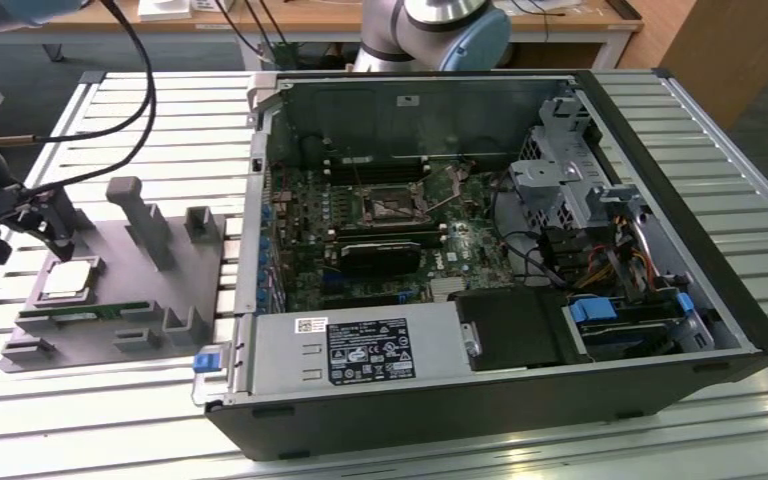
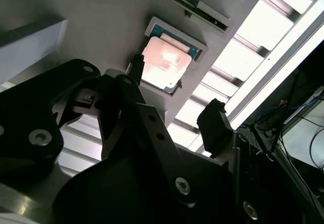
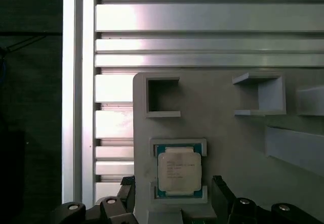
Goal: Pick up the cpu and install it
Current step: 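Pick up the cpu and move it towards the insertion slot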
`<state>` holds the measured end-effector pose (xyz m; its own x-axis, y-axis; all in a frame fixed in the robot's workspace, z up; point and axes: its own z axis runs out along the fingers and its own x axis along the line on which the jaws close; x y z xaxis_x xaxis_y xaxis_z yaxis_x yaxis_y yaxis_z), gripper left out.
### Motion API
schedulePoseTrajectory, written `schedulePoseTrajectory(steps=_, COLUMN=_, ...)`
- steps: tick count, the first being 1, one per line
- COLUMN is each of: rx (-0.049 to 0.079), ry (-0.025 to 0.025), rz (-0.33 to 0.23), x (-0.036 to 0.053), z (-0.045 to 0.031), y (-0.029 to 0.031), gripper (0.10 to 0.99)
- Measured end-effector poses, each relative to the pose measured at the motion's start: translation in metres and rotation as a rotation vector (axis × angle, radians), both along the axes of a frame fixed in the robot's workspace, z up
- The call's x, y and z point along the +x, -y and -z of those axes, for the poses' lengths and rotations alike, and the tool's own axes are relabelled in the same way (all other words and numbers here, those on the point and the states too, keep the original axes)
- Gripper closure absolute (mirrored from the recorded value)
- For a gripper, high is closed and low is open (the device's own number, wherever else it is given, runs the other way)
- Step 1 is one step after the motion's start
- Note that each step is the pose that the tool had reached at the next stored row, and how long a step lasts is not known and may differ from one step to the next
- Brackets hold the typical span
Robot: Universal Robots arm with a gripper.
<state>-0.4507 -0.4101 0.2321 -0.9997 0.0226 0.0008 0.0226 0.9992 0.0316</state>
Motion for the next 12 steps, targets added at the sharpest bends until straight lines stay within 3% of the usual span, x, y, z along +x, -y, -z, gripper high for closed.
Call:
schedulePoseTrajectory(steps=6, rx=0.0, ry=0.0003, rz=0.0, x=0.0003, z=0.0067, y=0.0002, gripper=0.38)
schedulePoseTrajectory(steps=12, rx=0.0, ry=0.0005, rz=0.0, x=0.0007, z=0.0149, y=0.0041, gripper=0.38)
